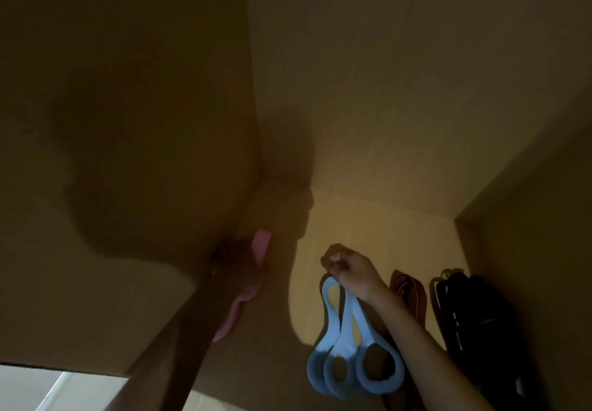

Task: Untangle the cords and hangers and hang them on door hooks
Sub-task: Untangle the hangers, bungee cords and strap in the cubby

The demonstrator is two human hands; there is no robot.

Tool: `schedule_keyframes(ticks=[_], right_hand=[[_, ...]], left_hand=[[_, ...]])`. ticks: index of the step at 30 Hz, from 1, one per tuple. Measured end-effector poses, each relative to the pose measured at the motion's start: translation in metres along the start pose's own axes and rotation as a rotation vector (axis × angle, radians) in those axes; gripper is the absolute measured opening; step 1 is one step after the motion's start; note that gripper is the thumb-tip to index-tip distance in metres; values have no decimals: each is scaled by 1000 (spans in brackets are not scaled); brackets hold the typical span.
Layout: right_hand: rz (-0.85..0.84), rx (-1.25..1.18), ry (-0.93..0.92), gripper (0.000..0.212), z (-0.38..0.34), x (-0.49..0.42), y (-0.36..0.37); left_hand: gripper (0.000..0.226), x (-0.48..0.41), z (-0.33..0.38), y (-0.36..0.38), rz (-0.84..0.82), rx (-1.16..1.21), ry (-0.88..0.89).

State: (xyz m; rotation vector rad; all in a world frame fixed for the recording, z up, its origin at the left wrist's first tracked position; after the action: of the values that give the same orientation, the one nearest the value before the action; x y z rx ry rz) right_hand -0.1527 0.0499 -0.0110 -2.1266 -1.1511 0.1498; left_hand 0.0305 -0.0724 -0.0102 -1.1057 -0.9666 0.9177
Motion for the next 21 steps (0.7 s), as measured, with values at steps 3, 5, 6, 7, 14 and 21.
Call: schedule_keyframes(ticks=[3, 5, 6, 7, 14, 21], right_hand=[[29, 88, -75, 22, -1, 4, -3], [88, 172, -111, 24, 2, 7, -8], [106, 216, -110, 24, 6, 7, -11], [92, 269, -103, 24, 10, 7, -15], [-87, 470, -43, 27, 26, 25, -15], [-10, 415, 60, 20, 23, 30, -12]], left_hand=[[80, 3, 3, -1, -29, -148, 51], [72, 6, 8, 3, 101, -180, 79], [64, 6, 15, 4, 192, -184, 122], [58, 10, 23, -1, 274, -170, 170], [49, 35, 90, 16, 133, -18, 361], [46, 43, 112, 28, -140, 55, 408]])
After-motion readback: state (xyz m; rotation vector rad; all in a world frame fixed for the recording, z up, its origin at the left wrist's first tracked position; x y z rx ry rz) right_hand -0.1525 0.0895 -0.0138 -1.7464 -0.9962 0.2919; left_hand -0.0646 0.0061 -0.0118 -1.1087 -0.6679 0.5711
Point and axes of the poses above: each hand's wrist, its own x-axis away from the middle knuckle, its own y-axis out of the palm, z = x × y, the point moved 1 cm from there along -x, towards the middle knuckle, and after that the axes turned 15 degrees about z, right-handed, at the moved point
